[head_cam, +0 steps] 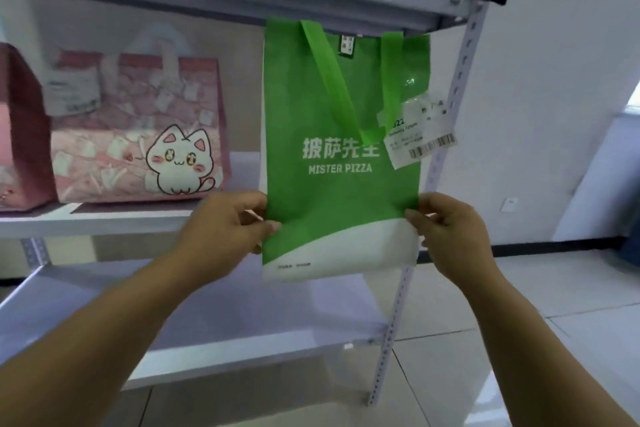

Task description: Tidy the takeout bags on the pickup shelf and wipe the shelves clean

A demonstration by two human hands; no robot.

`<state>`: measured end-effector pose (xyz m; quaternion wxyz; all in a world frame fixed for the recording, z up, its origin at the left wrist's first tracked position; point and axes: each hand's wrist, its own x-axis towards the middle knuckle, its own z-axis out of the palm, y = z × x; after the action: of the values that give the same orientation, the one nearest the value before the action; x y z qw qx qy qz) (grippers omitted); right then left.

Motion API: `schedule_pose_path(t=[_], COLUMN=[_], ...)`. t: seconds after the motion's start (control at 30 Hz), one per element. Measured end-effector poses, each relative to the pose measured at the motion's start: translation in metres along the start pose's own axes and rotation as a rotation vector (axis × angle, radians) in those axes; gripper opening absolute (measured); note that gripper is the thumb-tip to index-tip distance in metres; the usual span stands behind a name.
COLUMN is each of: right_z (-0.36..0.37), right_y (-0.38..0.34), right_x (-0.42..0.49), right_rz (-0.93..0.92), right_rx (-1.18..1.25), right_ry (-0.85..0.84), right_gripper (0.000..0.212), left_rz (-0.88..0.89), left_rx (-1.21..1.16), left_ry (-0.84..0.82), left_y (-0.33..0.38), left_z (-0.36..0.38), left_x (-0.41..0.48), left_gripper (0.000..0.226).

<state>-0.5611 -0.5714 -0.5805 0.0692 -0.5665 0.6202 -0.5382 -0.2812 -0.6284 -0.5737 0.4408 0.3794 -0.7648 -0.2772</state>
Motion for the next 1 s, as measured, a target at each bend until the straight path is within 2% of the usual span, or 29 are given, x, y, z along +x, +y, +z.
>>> schedule_pose_path(t=[0.27, 0.47, 0.67, 0.77, 0.9, 1.0], right_z=[0.016, 0.061, 0.096, 0.109, 0.122, 0.13], right_y=[-0.027, -0.008, 0.011, 0.016, 0.022, 0.023], right_x=[0.053, 0.074, 0.09, 0.099, 0.112, 0.12], right_rz=[-0.057, -0.001, 0.054, 0.079, 0.086, 0.071], right_rx=[0.031, 0.011, -0.033, -0.068, -0.118, -0.154], right_ry=[0.078, 0.063, 0.075, 0.059, 0.056, 0.058], right_gripper=[0.018, 0.017, 0.023, 0.024, 0.025, 0.024], left_rz=[0.04, -0.043, -0.072, -0.082, -0.117, -0.114], left_rx=[0.03, 0.155, 0.259, 0.371, 0.442, 0.484], left_ry=[0.093, 0.145, 0.192, 0.248, 0.314, 0.341], left_y=[0.014, -0.021, -0.057, -0.068, -0.08, -0.086], left_z=[-0.024, -0.021, -0.011, -0.01, -0.009, -0.007], left_x=[0.048, 0.072, 0.089, 0.098, 0.11, 0.118], left_gripper=[0.033, 0.013, 0.003, 0.006, 0.02, 0.02])
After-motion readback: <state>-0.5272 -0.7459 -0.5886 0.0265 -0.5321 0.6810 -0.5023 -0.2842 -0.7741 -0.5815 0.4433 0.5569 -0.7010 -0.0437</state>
